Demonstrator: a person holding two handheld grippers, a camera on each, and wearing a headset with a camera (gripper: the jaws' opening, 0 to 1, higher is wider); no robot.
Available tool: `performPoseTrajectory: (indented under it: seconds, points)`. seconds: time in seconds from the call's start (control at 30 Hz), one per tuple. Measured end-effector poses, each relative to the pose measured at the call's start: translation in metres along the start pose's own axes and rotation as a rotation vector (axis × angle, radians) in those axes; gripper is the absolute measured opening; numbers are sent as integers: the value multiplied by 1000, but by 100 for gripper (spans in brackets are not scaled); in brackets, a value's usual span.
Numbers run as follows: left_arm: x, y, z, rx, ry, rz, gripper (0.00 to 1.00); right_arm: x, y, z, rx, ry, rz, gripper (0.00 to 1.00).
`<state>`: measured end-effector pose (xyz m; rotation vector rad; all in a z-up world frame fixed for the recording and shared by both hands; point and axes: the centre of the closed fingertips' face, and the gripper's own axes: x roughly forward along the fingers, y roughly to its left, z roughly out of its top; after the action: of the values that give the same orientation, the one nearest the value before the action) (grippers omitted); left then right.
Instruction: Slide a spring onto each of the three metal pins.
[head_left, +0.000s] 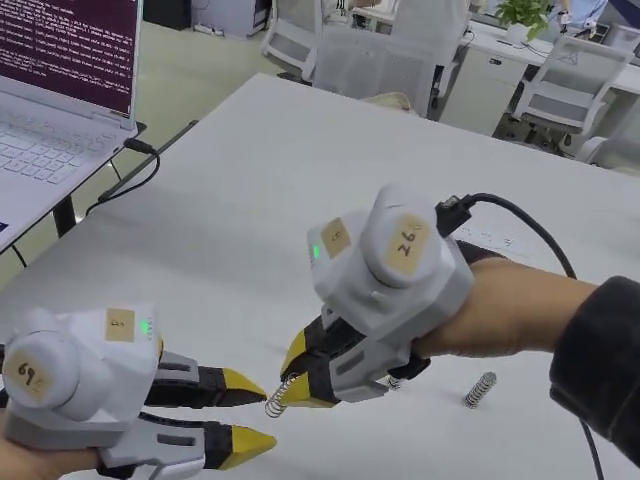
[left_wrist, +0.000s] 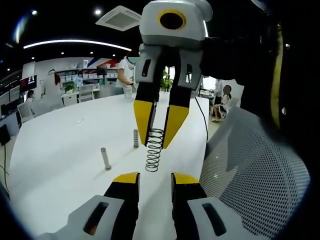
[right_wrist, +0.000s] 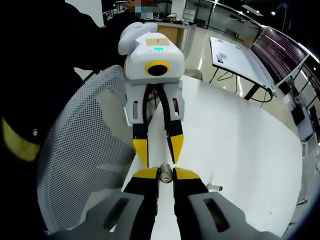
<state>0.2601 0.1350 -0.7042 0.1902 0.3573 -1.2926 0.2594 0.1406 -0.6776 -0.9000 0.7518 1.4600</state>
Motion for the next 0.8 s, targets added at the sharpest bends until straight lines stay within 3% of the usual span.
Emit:
performPoseTrajectory:
  seconds: [0.6,0.7,0.8]
  points:
    - [-3,13,0,-23,-27,65,54,-6,-12,-15,17,34,-33,7]
    - [-3,18,1,-22,-36,90,64,-7,-13,-16,19,36,-35,7]
    - [-4,21,1,-16,-34,101,67,-7,-14,-17,20,37,-38,7]
